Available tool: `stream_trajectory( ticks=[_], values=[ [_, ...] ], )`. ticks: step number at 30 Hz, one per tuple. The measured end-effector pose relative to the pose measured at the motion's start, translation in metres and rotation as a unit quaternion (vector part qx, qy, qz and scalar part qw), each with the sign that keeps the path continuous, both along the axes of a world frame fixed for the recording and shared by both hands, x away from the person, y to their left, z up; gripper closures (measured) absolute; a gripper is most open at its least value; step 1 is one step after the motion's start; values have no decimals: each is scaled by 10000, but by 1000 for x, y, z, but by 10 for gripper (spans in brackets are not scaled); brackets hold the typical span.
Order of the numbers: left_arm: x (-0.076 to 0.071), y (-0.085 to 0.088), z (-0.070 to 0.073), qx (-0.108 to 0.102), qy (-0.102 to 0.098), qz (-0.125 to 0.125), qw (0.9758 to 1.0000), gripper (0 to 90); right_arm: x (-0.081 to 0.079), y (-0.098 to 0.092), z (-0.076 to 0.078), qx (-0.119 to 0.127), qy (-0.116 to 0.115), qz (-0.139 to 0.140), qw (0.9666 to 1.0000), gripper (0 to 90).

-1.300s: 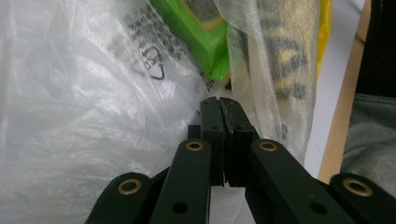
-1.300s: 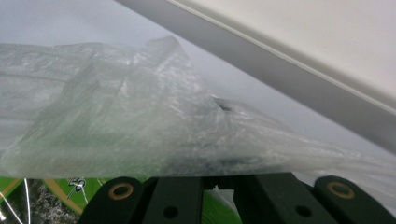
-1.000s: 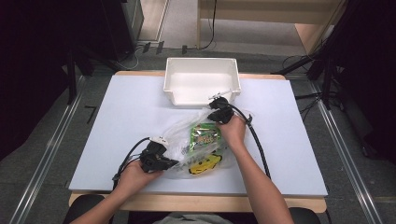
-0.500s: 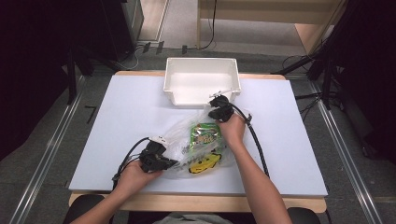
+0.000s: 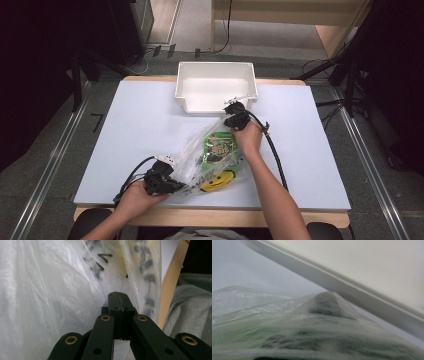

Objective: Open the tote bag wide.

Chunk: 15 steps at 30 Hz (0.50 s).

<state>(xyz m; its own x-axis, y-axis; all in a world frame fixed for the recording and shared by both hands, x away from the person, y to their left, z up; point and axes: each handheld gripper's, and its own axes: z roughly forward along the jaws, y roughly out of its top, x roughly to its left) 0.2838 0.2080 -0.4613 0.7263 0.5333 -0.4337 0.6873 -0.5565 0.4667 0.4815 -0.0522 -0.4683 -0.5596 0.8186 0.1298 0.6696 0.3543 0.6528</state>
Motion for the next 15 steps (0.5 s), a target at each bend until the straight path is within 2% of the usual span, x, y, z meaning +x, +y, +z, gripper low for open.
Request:
stream_trajectory(
  ticks=[5,7,10,15],
  values=[
    [-1,0,0,-52,10,41,10000,900,0,0,0,4,11,-56,10000,900],
    [0,0,2,-33,-124,37,9999,900,0,0,0,-7,-7,-61,10000,900],
    [5,0,7,-132,-186,122,9997,900,1,-1,0,79,42,-88,9999,900],
    [11,0,15,-261,-276,198,9991,889,1,-2,0,59,31,-92,9999,900]
  ],
)
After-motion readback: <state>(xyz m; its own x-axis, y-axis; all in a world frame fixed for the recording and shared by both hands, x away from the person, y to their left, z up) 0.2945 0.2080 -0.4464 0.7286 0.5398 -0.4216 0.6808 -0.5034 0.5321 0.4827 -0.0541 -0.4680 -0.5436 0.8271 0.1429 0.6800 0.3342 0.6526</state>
